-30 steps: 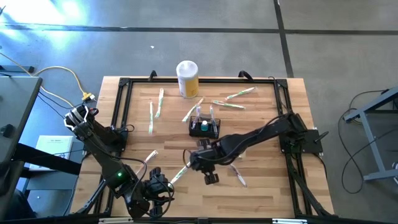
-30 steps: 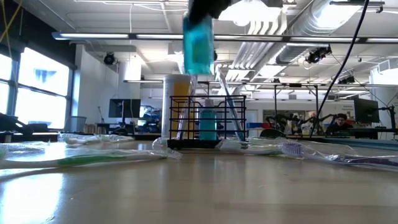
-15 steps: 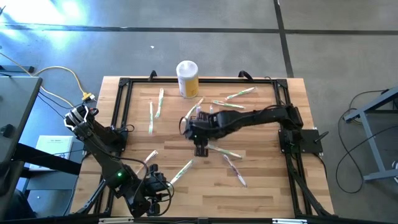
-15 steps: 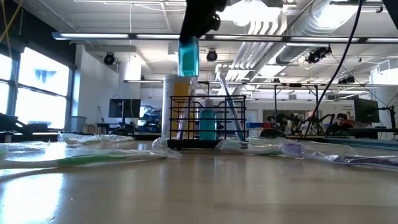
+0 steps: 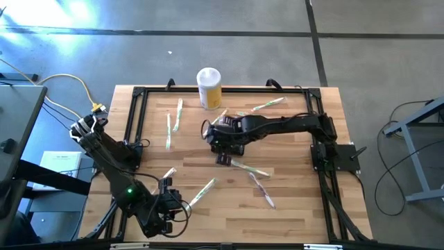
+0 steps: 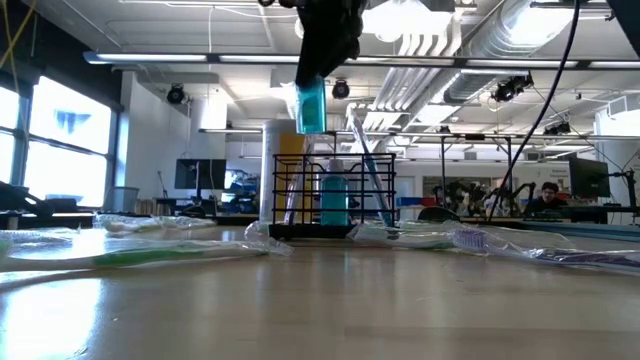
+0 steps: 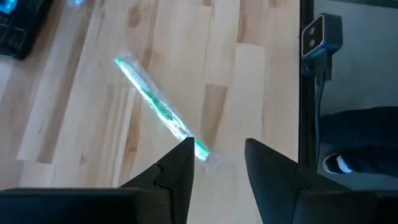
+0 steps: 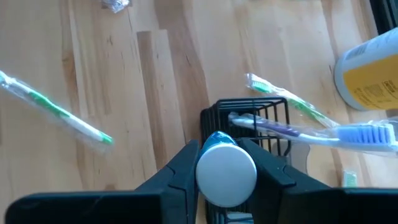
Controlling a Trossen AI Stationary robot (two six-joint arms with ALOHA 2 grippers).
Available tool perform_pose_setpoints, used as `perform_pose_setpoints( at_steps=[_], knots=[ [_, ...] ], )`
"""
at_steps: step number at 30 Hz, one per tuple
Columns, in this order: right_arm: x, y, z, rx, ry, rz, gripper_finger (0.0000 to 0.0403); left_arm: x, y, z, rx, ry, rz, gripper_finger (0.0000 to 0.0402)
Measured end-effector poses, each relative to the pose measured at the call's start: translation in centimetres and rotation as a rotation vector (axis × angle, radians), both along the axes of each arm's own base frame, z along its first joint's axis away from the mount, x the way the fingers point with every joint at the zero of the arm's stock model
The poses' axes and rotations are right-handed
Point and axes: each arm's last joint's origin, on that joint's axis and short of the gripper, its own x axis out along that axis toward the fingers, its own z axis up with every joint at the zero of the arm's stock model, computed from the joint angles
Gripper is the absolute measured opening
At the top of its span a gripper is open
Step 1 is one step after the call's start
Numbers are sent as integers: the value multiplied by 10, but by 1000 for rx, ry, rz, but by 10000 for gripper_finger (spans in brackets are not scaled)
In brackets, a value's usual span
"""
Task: Pick & Place toothbrushing station
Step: Put the blue mouthwash into the middle section wire organizer
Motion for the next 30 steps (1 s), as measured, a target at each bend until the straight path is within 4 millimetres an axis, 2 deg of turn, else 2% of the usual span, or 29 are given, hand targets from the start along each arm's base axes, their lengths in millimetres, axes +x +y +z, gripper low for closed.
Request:
perform_pose_setpoints(
  at_steps=[10, 15, 20, 23, 30],
  knots=[
    [-8, -14, 12, 25, -7, 4, 86, -1, 21, 10, 52, -7, 58, 138],
    [-13, -14, 12, 31, 33, 13, 86, -1, 23, 9, 81, -6, 59, 138],
    [-28, -15, 16, 27, 117, -2, 86, -1, 23, 9, 90, -8, 56, 138],
    [-42, -12, 29, 19, 130, -14, 86, -1, 23, 9, 92, -6, 56, 138],
    [-85, 0, 75, 29, 6, -47, 86, -2, 23, 9, 94, -1, 47, 138]
  ],
)
